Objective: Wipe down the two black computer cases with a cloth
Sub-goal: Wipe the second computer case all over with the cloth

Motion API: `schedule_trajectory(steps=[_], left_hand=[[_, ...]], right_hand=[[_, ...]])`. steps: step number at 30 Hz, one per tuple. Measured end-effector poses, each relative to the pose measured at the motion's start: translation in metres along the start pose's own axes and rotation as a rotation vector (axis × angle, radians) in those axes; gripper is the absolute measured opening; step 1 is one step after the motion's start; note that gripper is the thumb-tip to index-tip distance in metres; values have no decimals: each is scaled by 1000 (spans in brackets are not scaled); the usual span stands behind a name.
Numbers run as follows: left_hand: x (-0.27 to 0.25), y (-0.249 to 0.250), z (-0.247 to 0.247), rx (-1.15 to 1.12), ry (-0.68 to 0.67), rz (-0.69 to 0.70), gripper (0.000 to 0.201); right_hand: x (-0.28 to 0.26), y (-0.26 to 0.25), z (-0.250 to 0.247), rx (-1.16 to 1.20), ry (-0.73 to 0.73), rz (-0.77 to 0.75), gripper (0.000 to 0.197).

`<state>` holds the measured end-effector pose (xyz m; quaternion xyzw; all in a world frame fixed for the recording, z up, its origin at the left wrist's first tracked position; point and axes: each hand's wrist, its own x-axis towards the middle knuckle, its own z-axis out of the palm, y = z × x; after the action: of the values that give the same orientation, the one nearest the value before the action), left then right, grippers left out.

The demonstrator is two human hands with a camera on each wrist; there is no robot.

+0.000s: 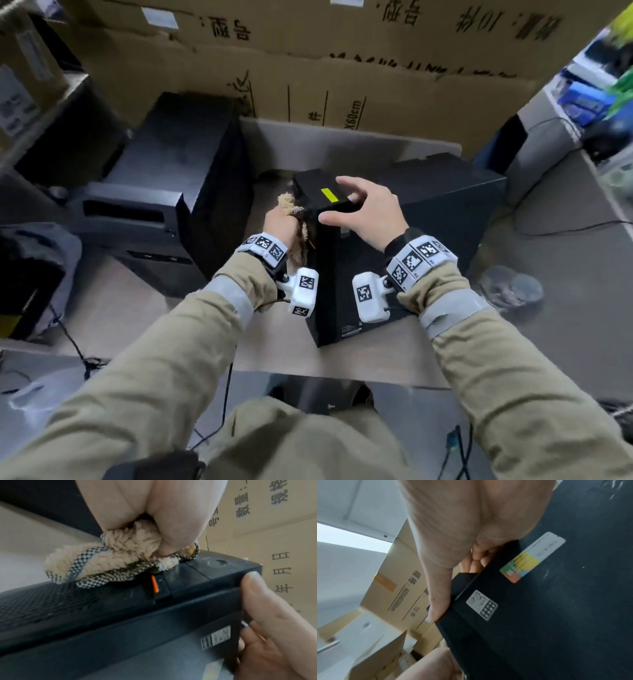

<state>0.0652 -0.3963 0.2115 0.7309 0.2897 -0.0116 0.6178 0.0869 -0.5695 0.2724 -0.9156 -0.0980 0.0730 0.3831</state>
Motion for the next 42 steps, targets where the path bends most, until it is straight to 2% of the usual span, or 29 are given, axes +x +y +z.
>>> schedule_trajectory(steps=[2,4,10,13,16,18,20,22,24,26,30,33,35,42], left_hand=[[7,2,1,80,-46,63,18],[11,3,1,130,-57,86,27],[-4,16,-11,10,-49,46,35],[-16,32,-16,-117,-163,83,31],[-28,37,-20,-312,-375,61,17],[-29,39,-20,-322,-421,63,11],[-25,41,-18,-163,-358,111,19],[-21,44,-16,-98,-333,146,24],[-19,45,-11,-50,-399,196,27],[-22,47,-7,25,-522,276,23],[-30,60,-2,226,-669,316,43],[-38,71,8,448,-658,344,24],[-42,75,12,578,-636,418,23],[-44,73,8,713,-590,563,19]], right_hand=[[-10,-5,-3,19,14,78,94],[-20,-9,-6,17,-1,108,97],[-47,-32,-8,-167,-25,194,90],[-59,-41,-5,-240,-3,237,86],[-69,-44,-1,-245,17,273,79],[-75,-46,0,-244,8,308,78],[-81,-50,1,-256,-13,350,79],[-84,-53,1,-282,-32,381,80],[-87,-57,3,-320,-48,401,82],[-90,-58,6,-367,-54,410,84],[-100,-55,7,-404,-73,418,86],[-108,-52,6,-393,-63,428,87],[-109,-51,7,-387,-61,423,85],[-111,-51,6,-354,-61,385,88]])
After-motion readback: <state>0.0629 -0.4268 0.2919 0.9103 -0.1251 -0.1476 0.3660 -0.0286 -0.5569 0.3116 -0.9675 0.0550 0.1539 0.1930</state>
